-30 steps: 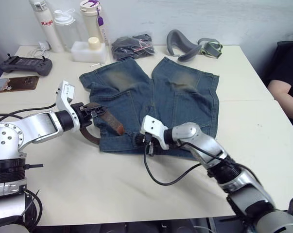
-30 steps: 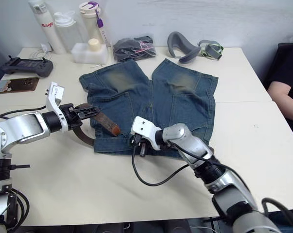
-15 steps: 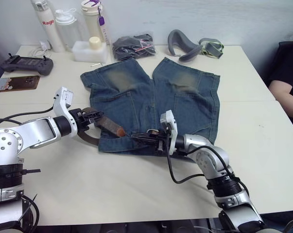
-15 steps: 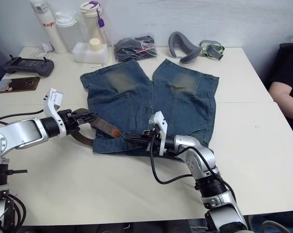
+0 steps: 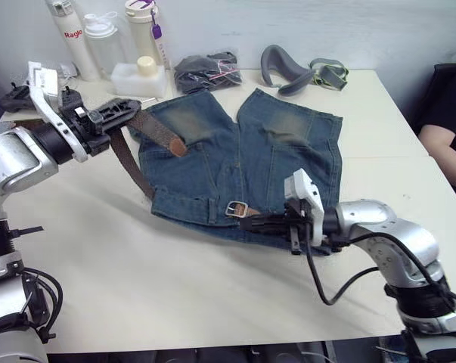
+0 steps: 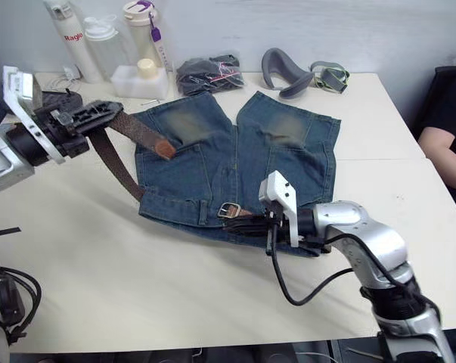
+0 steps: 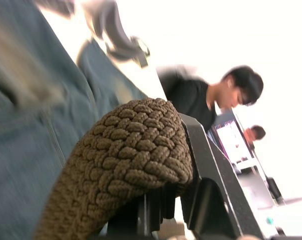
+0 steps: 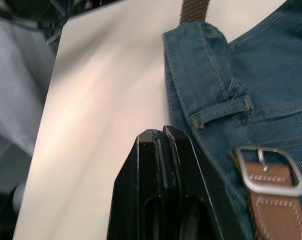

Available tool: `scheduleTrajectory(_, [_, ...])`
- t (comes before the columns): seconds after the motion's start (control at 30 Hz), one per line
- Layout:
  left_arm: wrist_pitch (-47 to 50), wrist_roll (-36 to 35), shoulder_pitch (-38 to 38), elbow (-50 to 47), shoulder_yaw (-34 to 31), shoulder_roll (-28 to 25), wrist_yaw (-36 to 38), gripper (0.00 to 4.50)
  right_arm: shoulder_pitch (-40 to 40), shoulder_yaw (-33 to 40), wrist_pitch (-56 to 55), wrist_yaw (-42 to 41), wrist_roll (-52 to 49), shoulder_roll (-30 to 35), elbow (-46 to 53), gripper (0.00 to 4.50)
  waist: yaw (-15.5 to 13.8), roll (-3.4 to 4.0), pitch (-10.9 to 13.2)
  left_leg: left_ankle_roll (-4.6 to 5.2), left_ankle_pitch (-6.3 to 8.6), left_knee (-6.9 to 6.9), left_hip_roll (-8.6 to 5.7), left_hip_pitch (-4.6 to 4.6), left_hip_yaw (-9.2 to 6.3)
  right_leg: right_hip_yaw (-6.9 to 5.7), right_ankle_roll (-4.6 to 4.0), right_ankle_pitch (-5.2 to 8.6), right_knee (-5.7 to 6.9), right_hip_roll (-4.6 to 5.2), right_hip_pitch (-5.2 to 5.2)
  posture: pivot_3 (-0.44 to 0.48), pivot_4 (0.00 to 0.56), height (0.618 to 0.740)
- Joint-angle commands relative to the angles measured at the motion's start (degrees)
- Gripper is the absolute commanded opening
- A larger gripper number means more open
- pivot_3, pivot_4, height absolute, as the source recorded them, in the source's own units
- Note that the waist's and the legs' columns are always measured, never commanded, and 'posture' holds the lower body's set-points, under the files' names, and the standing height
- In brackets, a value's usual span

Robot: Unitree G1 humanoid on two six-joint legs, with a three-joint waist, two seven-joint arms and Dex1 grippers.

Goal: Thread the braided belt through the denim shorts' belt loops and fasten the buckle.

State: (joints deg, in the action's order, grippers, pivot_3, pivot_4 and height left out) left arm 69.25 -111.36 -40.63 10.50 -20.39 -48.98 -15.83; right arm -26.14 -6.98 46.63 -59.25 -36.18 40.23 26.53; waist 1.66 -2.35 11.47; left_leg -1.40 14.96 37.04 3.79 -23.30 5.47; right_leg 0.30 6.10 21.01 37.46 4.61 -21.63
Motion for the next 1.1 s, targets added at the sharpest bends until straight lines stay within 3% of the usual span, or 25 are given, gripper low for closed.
scheduleTrajectory(0.03, [2.98,-1.64,2.74,-2.70,-0.03,0.91,2.48,0.00,-0.93,1.54,0.87,-0.26,-0.39,3.18,2.71,0.04,0.06,-0.01,0.00,0.00,0.00,0.03,0.00,0.00,0.00,0.00,0.00,0.00,0.00,0.00,0.01,0.000,0.150,0.740])
scheduleTrajectory(0.27, [1.80,-1.64,10.98,-8.36,1.87,7.27,0.20,0.00,-1.76,2.74,2.38,2.76,0.28,5.89,2.28,0.04,-0.06,-0.02,0.01,0.01,-0.01,0.05,0.03,0.01,-0.06,0.02,0.00,0.00,0.02,0.08,0.04,0.000,0.150,0.740])
scheduleTrajectory(0.43, [-0.07,-1.64,14.91,-9.42,5.30,3.89,-5.73,0.00,-2.10,2.47,2.55,3.66,0.75,6.67,1.35,0.04,0.03,-0.03,0.01,0.01,-0.01,0.04,0.04,-0.01,-0.08,0.09,0.00,0.00,-0.01,0.12,0.04,0.000,0.150,0.740])
scheduleTrajectory(0.77, [-3.26,-1.64,15.73,-8.29,6.43,0.03,-6.24,0.00,-1.63,2.14,1.86,4.05,1.35,6.80,0.88,0.04,-0.06,-0.02,0.01,0.03,0.00,0.03,0.03,-0.01,-0.07,0.05,-0.04,0.02,-0.04,0.13,0.05,0.000,0.150,0.740])
scheduleTrajectory(1.1, [-11.54,2.63,15.65,-12.36,8.86,8.09,-11.38,0.00,-1.26,2.13,1.18,4.39,2.52,6.58,1.05,0.04,-0.14,-0.03,0.01,0.04,0.00,0.06,0.02,-0.02,-0.09,0.05,-0.03,0.01,-0.05,0.11,0.08,0.000,0.150,0.740])
